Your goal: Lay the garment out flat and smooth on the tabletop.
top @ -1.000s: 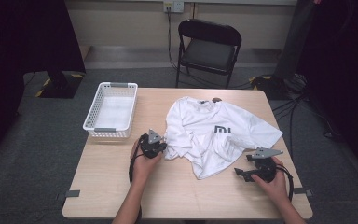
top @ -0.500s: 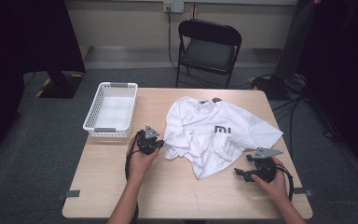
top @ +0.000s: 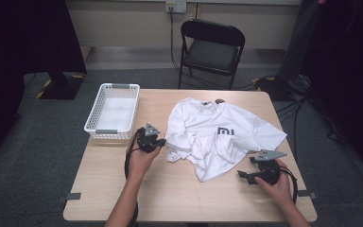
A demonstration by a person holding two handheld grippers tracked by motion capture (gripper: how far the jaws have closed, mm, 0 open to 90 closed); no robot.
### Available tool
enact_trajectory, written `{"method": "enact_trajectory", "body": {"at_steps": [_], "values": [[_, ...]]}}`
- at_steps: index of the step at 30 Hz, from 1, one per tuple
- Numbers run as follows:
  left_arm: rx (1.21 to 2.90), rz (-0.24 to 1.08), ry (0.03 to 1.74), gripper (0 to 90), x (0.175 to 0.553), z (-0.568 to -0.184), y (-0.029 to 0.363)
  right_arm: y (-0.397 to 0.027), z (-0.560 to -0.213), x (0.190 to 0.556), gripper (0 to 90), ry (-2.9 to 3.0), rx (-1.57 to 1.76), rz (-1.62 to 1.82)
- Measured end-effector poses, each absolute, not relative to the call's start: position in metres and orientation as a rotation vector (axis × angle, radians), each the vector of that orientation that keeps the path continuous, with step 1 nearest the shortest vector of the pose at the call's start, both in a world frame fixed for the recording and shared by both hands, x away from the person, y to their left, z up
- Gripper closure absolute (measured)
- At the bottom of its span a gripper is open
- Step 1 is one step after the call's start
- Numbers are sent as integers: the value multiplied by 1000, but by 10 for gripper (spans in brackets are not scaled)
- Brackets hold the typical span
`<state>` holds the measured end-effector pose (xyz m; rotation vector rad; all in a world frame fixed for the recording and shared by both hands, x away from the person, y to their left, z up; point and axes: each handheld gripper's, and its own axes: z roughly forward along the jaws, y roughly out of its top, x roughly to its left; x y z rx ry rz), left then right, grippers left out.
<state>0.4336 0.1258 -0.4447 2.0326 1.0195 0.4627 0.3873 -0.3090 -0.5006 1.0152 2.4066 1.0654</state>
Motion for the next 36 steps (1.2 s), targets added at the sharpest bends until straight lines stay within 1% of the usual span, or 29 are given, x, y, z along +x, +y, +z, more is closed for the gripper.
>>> {"method": "enact_trajectory", "body": {"at_steps": [6,14,29,36], "values": [[2021,461,1038,900,440,-435,135,-309,-501,387,172,2408,1014,1066],[2055,480,1043,900,452,-422,141,-309,-500,387,172,2415,1006,1068],[2046,514,1071,900,466,-399,169,-309,-500,387,172,2420,1000,1071],[2047,531,1138,900,478,-392,193,-309,-500,387,172,2422,996,1072]]}}
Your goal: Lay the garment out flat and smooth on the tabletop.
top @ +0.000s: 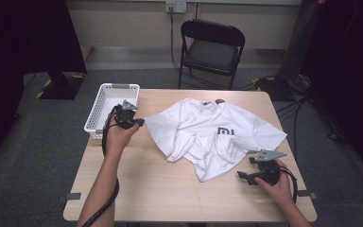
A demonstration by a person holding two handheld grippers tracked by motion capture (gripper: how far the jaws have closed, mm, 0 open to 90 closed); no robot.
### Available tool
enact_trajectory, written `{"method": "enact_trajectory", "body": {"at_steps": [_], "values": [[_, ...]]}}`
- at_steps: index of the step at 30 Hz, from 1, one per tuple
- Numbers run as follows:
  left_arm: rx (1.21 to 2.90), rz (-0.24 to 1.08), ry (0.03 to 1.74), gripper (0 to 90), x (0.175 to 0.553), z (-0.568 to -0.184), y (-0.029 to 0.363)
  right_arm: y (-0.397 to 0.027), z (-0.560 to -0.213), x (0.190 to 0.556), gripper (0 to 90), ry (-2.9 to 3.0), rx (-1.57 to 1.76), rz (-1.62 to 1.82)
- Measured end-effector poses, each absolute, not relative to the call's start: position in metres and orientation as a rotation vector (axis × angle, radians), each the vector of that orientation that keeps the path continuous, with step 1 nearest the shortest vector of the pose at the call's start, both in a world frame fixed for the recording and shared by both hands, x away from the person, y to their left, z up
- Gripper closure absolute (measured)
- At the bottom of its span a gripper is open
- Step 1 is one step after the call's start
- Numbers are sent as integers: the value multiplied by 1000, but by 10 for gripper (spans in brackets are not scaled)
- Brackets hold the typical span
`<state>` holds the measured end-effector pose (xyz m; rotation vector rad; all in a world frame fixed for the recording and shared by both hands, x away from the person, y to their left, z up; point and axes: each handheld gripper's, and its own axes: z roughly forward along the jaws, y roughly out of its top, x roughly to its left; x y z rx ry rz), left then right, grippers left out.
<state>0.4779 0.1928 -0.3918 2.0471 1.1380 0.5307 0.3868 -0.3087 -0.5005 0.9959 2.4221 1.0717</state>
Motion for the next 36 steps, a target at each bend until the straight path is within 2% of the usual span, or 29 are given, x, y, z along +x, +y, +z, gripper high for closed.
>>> {"method": "enact_trajectory", "body": {"at_steps": [24,36], "values": [[2044,606,1285,900,520,-385,234,-309,-500,387,172,2428,988,1076],[2006,578,1348,900,527,-396,250,-309,-501,387,172,2428,986,1076]]}}
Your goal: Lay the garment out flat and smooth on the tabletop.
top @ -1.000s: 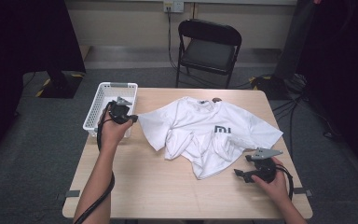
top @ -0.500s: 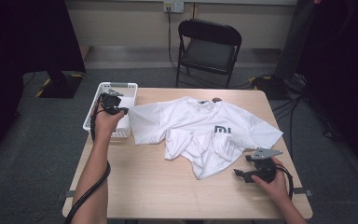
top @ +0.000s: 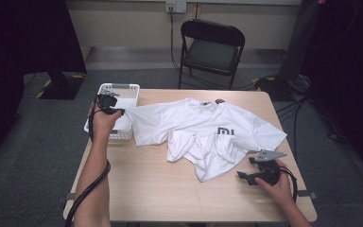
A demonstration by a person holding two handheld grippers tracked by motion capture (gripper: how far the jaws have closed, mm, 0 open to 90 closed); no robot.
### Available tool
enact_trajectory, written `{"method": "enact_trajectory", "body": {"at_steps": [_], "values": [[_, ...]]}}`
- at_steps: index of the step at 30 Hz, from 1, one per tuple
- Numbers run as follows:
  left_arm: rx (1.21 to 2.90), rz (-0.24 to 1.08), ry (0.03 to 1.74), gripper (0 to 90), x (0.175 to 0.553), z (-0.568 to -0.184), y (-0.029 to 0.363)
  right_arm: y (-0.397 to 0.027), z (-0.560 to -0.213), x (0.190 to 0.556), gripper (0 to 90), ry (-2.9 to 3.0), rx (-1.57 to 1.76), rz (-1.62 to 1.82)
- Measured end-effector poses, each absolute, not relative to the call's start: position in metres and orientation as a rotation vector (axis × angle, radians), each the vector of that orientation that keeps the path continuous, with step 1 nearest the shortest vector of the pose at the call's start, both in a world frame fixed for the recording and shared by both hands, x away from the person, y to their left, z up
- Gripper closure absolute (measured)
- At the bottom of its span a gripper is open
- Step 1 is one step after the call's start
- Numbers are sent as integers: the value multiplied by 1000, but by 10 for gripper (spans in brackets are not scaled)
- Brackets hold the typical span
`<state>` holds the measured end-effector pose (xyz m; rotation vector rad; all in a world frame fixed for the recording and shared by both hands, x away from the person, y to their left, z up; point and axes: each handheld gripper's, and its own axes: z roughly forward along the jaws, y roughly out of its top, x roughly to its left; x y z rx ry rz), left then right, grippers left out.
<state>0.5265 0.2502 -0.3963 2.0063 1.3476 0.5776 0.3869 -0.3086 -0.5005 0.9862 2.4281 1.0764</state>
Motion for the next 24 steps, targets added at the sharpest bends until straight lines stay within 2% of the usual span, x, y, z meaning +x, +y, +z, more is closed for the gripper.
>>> {"method": "enact_trajectory", "body": {"at_steps": [3,6,11,14,24], "values": [[1957,572,1342,888,524,-397,250,-309,-501,387,172,2428,986,1076],[1947,579,1311,799,519,-394,247,-308,-501,387,171,2428,986,1076],[1893,616,1279,554,505,-388,243,-308,-501,387,172,2429,984,1076],[1885,628,1281,461,491,-387,237,-308,-501,387,172,2431,981,1076],[1896,598,1217,367,445,-401,214,-308,-501,387,171,2433,977,1077]]}}
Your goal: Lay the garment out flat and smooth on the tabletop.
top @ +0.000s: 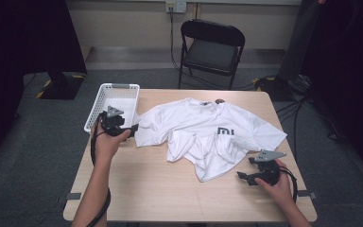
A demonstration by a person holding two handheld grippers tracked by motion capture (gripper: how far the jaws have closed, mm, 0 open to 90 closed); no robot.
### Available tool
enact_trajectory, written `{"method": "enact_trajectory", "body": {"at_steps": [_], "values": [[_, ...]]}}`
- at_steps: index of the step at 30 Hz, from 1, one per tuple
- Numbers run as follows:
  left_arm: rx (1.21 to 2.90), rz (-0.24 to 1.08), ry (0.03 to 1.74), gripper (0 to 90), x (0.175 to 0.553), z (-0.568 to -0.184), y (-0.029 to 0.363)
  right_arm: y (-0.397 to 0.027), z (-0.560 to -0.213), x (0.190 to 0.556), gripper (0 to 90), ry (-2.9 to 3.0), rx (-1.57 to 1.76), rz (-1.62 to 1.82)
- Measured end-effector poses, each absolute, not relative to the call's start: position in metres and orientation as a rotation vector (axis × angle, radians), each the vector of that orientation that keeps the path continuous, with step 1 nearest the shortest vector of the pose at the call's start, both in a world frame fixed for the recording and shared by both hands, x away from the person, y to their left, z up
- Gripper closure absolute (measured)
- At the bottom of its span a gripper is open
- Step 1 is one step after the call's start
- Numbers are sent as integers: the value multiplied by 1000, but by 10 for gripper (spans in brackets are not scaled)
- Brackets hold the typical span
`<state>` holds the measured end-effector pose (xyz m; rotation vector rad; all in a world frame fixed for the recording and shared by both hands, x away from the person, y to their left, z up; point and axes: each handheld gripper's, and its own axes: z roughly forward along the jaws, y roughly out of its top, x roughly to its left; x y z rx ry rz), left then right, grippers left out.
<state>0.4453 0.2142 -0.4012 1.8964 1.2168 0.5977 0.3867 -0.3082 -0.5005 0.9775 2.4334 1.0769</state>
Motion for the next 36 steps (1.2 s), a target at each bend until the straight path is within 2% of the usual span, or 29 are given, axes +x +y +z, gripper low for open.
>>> {"method": "enact_trajectory", "body": {"at_steps": [9,18,27,36], "values": [[1922,459,1113,287,419,-448,176,-308,-500,387,172,2433,979,1077],[2003,375,1064,256,403,-488,156,-308,-500,387,171,2433,979,1077],[2071,418,1031,221,398,-499,152,-308,-500,387,172,2433,980,1076],[2143,442,993,108,395,-500,145,-308,-500,387,172,2429,985,1074]]}}
